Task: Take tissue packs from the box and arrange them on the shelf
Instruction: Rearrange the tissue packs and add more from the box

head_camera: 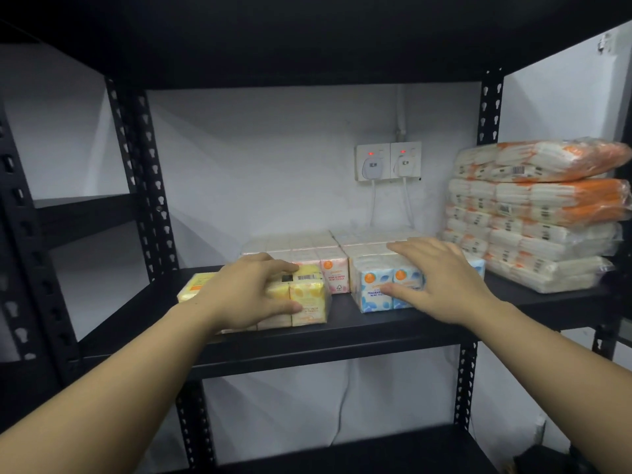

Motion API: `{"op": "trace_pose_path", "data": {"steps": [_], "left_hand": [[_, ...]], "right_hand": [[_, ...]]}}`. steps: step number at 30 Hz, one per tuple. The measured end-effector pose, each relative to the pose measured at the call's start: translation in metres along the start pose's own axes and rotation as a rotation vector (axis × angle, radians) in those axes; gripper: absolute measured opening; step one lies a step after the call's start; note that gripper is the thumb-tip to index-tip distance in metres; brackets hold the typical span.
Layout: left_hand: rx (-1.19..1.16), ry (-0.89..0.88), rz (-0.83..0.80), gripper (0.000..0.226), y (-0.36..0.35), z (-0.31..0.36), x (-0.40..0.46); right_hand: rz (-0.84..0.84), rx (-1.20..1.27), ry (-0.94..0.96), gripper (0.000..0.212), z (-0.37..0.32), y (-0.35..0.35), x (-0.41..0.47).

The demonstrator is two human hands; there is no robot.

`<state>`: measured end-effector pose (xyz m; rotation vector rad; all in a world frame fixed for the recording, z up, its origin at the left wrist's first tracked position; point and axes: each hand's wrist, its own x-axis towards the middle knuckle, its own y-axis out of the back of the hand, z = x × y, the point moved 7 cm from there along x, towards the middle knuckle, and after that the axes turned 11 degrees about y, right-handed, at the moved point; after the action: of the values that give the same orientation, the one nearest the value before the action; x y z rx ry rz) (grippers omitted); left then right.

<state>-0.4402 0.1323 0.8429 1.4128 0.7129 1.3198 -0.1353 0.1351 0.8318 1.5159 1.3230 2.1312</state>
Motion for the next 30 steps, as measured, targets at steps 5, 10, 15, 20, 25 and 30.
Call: {"op": "trace_pose_path", "data": {"steps": [5, 10, 15, 20, 25, 30], "left_hand": [[-0.248, -0.072, 0.059, 0.073, 0.021, 0.006, -0.017], [-0.589, -0.071, 0.102, 0.051, 0.052, 0.018, -0.036], [-0.855, 0.047, 0.159, 0.05, 0.069, 0.015, -0.058], [-1.268, 0.124, 0.021, 0.045, 0.068, 0.028, -0.074], [-0.912, 0.121, 0.314, 0.065, 0.09, 0.013, -0.089], [-0.577, -0.051, 0.301, 0.08, 0.066, 0.028, -0.123]], "right_hand": [[0.215, 0.237, 0.147, 0.058, -0.079, 0.02, -0.001], [0.278, 0.938, -0.018, 0.058, -0.124, 0.013, 0.012], [0.235, 1.06, -0.054, 0.108, -0.145, 0.014, 0.018], [0.094, 1.207, -0.049, 0.117, -0.174, 0.003, 0.016], [0.059, 1.22, -0.158, 0.115, -0.168, 0.006, 0.014], [0.121, 1.217, -0.19, 0.111, -0.161, 0.017, 0.01]]}}
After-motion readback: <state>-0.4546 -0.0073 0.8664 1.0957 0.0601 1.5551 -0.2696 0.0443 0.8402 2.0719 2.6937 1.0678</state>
